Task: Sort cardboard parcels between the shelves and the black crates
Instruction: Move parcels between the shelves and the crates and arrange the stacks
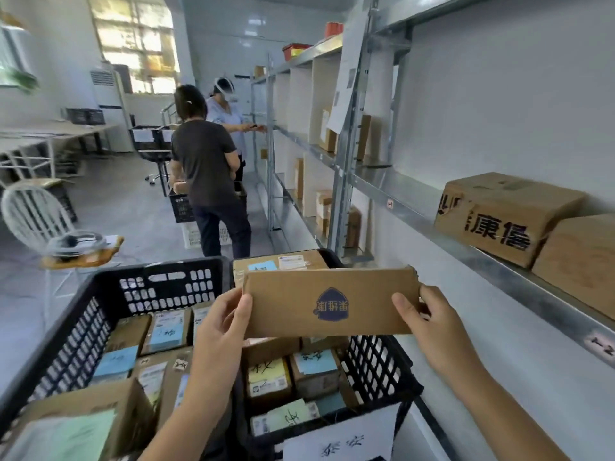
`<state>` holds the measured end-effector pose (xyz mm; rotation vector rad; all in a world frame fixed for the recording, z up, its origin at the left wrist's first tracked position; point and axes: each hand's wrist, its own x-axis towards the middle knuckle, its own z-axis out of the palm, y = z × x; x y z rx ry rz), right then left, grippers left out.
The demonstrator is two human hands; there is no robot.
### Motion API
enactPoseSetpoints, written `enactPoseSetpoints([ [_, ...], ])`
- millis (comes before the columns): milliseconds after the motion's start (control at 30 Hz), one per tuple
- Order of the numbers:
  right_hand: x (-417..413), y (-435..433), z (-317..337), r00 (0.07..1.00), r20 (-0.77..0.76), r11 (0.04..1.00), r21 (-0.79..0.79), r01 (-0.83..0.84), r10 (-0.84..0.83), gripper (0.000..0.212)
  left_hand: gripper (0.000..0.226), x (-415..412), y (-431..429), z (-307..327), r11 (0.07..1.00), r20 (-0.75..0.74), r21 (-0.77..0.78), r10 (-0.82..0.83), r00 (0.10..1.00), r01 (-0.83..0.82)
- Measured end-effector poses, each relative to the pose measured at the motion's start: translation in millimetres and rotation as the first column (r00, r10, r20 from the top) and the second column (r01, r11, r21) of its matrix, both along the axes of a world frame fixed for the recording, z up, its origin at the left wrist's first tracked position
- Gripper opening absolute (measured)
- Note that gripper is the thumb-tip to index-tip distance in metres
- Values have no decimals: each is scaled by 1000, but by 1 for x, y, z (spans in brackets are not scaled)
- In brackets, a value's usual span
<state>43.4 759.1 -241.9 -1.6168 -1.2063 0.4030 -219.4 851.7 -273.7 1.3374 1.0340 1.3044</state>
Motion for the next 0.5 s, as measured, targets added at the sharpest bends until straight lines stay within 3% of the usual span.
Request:
enactPoseSetpoints([
  [133, -12, 18, -18, 992, -11, 984, -130, -125, 125, 42, 20, -29, -3, -12, 999, -93, 10, 54, 994, -53],
  [333, -30, 33, -38, 990, -57, 987, -86, -136, 131, 41, 28, -53, -19, -32, 983, -218, -42, 167, 962, -180],
  [500, -32, 39, -58, 981, -75, 978, -101, -184, 177, 24, 21, -69, -33, -35, 960, -172, -122, 228, 958, -251],
])
